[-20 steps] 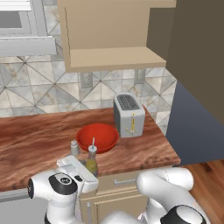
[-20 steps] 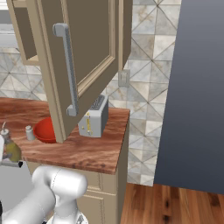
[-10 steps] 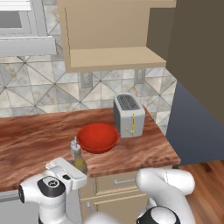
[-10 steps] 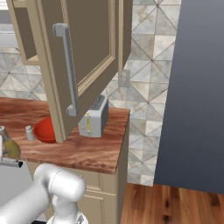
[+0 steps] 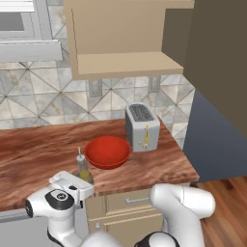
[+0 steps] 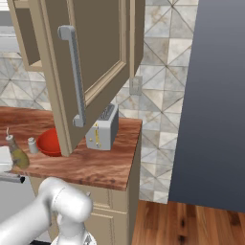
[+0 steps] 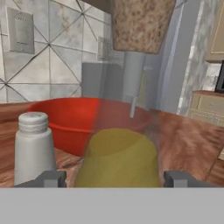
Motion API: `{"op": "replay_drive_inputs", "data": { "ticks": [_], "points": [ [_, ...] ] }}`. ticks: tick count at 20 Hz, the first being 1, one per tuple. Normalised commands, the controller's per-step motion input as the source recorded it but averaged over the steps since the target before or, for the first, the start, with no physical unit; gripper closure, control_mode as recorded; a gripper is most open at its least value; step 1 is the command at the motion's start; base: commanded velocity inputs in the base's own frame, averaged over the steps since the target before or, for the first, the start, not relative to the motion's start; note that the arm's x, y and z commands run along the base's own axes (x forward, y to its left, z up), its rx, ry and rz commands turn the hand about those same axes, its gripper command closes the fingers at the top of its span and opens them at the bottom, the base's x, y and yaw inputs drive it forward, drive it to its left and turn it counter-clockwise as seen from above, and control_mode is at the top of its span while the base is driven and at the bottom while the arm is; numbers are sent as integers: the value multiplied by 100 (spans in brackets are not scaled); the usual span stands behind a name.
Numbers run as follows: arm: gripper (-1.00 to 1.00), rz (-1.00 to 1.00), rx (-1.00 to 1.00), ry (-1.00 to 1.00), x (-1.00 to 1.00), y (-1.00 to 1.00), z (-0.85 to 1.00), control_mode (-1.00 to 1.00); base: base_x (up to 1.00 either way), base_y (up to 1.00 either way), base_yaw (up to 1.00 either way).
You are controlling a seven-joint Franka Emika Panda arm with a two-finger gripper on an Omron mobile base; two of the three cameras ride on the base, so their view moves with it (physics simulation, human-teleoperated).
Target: Retrieve the bottle and the shaker from the cabinet and place them next to the mixing bowl on the counter. Then add garlic from the fridge to the mixing bowl.
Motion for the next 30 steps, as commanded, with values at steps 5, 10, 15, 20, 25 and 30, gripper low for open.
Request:
{"op": "replay_drive_inputs", "data": {
  "ticks": [5, 10, 15, 20, 25, 30],
  "points": [
    [100, 0, -1, 3, 29, 0, -44, -100, 0, 0, 0],
    [100, 0, 0, -6, 5, -9, -36, -100, 0, 0, 0],
    [100, 0, 0, -12, 0, -35, -19, -100, 0, 0, 0],
    [100, 1, 0, -3, 8, -49, -4, -100, 0, 0, 0],
    [100, 0, 0, 2, 21, -26, -2, -100, 0, 0, 0],
    [100, 0, 0, 1, 27, -13, -12, -100, 0, 0, 0]
  ]
}}
